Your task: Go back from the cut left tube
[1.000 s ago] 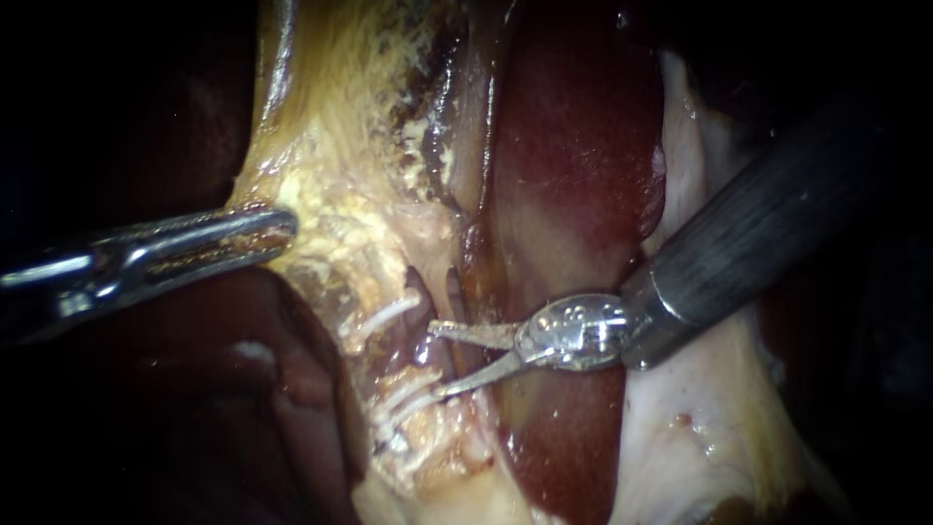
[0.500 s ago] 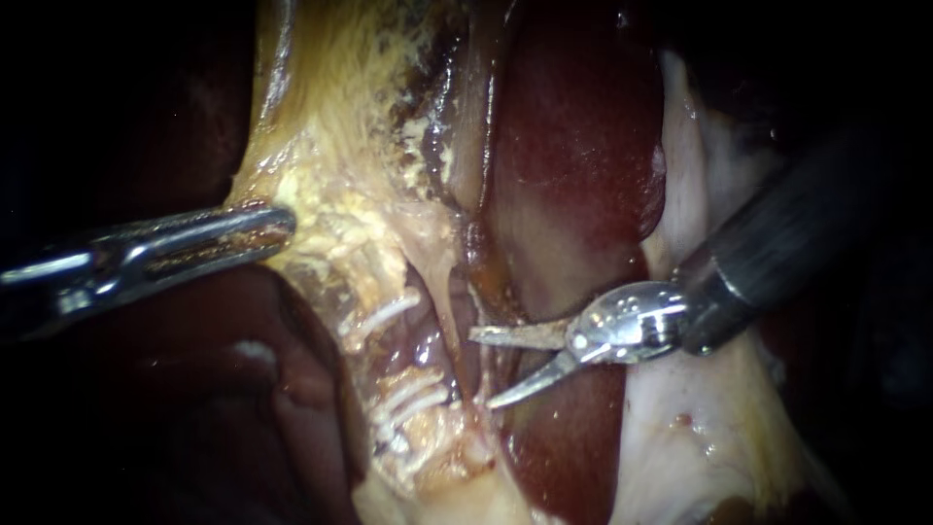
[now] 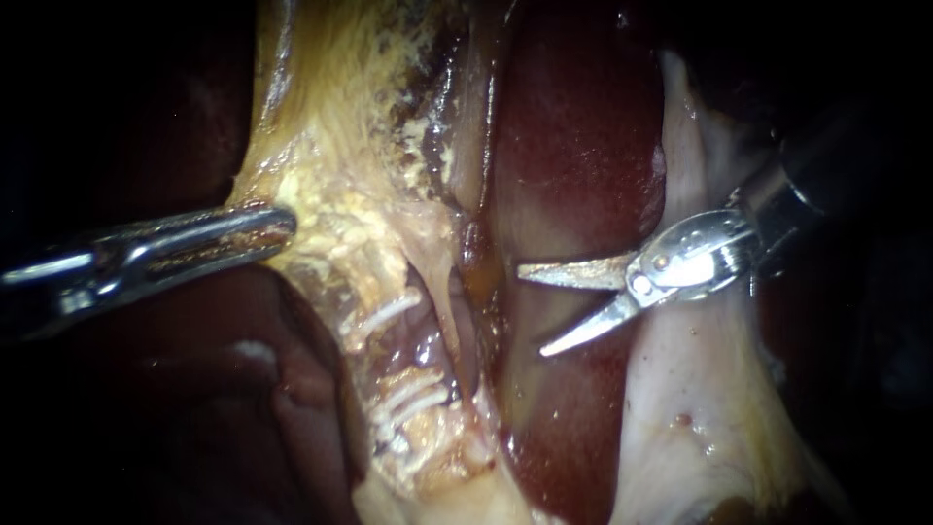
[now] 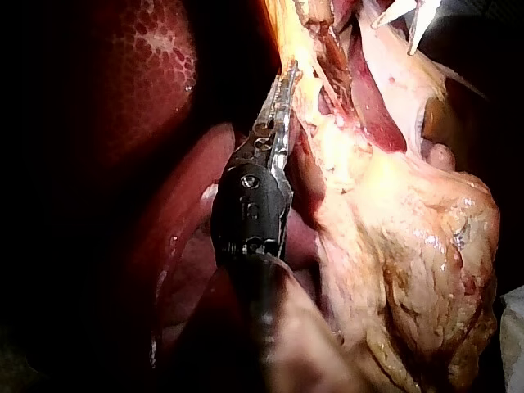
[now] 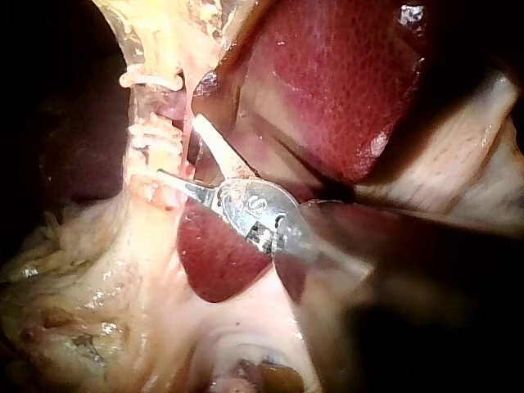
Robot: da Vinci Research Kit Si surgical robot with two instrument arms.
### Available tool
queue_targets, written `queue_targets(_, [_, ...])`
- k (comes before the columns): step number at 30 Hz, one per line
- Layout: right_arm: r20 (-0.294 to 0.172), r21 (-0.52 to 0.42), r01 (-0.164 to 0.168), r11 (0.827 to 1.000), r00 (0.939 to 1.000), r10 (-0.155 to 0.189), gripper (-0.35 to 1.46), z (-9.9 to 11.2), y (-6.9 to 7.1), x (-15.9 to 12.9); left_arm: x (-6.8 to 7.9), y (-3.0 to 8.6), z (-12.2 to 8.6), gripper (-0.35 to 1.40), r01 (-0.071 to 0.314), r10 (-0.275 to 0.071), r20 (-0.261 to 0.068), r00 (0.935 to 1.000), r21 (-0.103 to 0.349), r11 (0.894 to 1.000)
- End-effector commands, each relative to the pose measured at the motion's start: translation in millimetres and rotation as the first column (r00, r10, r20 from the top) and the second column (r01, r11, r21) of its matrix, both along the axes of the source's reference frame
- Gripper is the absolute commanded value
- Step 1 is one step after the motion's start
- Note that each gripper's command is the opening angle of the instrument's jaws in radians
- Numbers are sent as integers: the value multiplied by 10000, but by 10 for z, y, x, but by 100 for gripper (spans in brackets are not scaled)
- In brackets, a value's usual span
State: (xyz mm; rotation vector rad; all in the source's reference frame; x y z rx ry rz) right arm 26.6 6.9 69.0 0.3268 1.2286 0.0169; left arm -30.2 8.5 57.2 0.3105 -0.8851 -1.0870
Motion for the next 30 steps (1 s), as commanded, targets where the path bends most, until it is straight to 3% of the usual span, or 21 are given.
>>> queue_targets(1, [0, -41, -3, 10000, 10000, 3, 136, -2, 0, 0, 0, 0, 0, -35, 11, -11, -9, 10000, 2, 10000])
queue_targets(9, [204, -208, -328, 9992, 9992, 332, 136, -5, 2, -1, -4, -1, 9, -35, 25, -26, -23, 10000, -33, 10000])
queue_targets(12, [435, -264, -617, 9977, 9971, 628, 138, -5, 0, -1, -9, -2, 21, -35, 47, -48, -44, 10000, -84, 10000])
queue_targets(15, [480, -153, -649, 9978, 9967, 656, 138, -5, -2, -3, -16, -4, 39, -35, 39, -41, -84, 10000, -203, 9998])
queue_targets(21, [504, -69, -719, 9974, 9961, 721, 136, -4, -5, -6, -34, 0, 71, -35, 102, -104, -79, 9999, -226, 9997])
queue_targets(30, [620, 411, -792, 9960, 9951, 765, 135, -1, -10, -5, -72, 18, 99, -35, 81, -81, 13, 10000, -152, 9999])
